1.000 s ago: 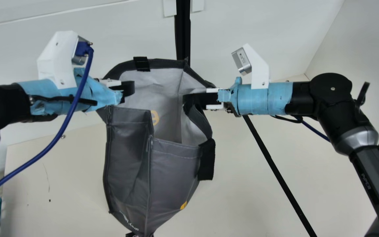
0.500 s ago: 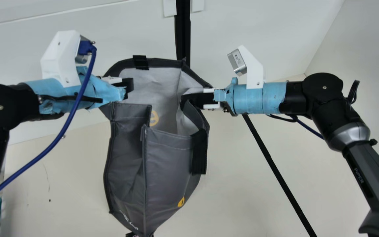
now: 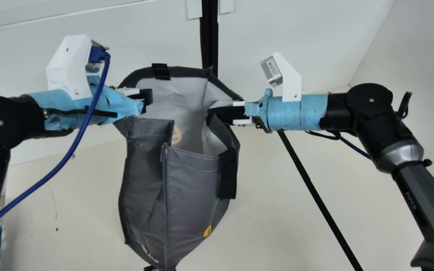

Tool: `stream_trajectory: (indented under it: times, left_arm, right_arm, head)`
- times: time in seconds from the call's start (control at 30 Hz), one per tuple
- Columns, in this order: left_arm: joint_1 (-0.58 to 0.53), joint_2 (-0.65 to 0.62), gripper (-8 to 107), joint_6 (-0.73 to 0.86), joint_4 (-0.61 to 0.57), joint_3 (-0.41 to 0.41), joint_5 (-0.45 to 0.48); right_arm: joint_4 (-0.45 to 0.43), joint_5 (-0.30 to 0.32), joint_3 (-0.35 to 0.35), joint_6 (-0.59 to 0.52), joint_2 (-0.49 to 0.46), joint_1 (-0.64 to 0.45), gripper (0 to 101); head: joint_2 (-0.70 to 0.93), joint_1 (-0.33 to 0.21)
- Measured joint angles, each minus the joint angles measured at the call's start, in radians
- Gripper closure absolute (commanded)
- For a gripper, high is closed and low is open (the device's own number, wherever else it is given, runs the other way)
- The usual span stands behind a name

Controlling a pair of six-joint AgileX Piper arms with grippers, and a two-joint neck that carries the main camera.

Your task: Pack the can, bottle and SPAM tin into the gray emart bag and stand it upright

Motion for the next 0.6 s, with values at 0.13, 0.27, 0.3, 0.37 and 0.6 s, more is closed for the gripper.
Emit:
stream_trajectory:
  times: [0.13, 0.27, 0.3, 0.37, 0.6]
  left_arm:
    - [0.0, 0.0, 70, 0.0, 0.0, 0.0, 0.0]
    - [0.0, 0.0, 57, 0.0, 0.0, 0.0, 0.0]
    - [-0.005, -0.007, 53, 0.006, -0.002, 0.006, -0.008]
    - [-0.004, -0.034, 47, 0.019, -0.009, 0.037, -0.028]
    - [-0.004, -0.13, 23, 0.083, -0.055, 0.172, -0.08]
  right_arm:
    - [0.0, 0.0, 0.0, 0.0, 0.0, 0.0, 101]
    - [0.0, 0.0, 0.0, 0.0, 0.0, 0.0, 101]
    - [0.0, 0.0, 0.0, 0.0, 0.0, 0.0, 101]
    - [0.0, 0.0, 0.0, 0.0, 0.0, 0.0, 101]
    - [0.0, 0.0, 0.0, 0.0, 0.0, 0.0, 101]
  head:
    - [0.002, 0.0]
    - [0.0, 0.0]
    - [0.002, 0.0]
    - [0.0, 0.0]
    - [0.0, 0.0]
